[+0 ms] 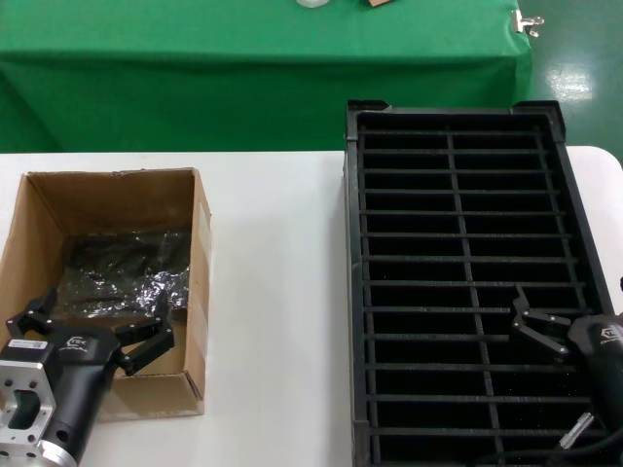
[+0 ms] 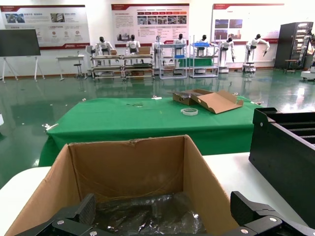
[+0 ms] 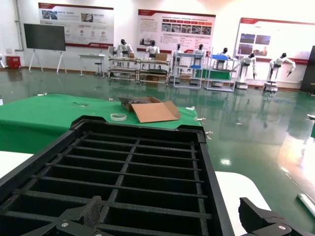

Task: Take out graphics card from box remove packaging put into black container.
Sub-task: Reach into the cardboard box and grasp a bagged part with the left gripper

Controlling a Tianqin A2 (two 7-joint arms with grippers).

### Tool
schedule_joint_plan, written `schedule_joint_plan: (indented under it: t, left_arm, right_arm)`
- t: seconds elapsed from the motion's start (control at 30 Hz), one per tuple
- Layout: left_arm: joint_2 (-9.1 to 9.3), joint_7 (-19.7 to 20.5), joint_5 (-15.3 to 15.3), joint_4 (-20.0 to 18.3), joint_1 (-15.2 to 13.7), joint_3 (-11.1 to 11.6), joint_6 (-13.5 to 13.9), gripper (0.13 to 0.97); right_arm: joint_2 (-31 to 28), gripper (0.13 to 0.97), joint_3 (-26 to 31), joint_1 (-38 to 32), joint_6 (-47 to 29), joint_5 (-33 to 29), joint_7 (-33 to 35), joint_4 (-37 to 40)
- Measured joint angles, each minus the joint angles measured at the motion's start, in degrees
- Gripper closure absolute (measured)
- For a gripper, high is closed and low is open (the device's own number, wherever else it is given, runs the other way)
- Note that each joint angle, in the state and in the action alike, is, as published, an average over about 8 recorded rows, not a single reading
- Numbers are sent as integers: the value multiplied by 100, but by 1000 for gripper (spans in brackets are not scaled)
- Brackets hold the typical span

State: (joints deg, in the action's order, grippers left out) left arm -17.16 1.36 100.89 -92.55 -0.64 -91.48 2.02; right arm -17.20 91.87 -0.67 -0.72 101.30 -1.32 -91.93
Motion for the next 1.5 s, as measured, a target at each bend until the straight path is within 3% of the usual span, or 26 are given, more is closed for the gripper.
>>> schedule_joint_plan:
  t: [0.6,0.7,0.77,0.9,1.03,1.17,1.33,1.5]
  left_arm:
    - [-49,-73,-54,-13,-39,45,24,132]
    - [-210,-159,-51,-26,-103,-27,-36,132]
    - [-436,-252,50,-35,-177,-183,-162,132]
    - [-1206,-573,605,-59,-443,-815,-612,132]
    - [-2152,-1112,1427,-21,-894,-1739,-1028,132]
    - [-2955,-1808,2202,175,-1491,-2765,-1180,132]
    - [-3604,-2608,3007,602,-2440,-4062,-1129,132]
    - [-3877,-3069,3494,1122,-3539,-5279,-964,132]
  right_arm:
    - [0,129,0,0,0,0,0,0]
    - [0,129,0,0,0,0,0,0]
    - [0,129,0,0,0,0,0,0]
    - [0,129,0,0,0,0,0,0]
    - [0,129,0,0,0,0,0,0]
    - [0,129,0,0,0,0,0,0]
    - [0,129,0,0,0,0,0,0]
    - [0,129,0,0,0,0,0,0]
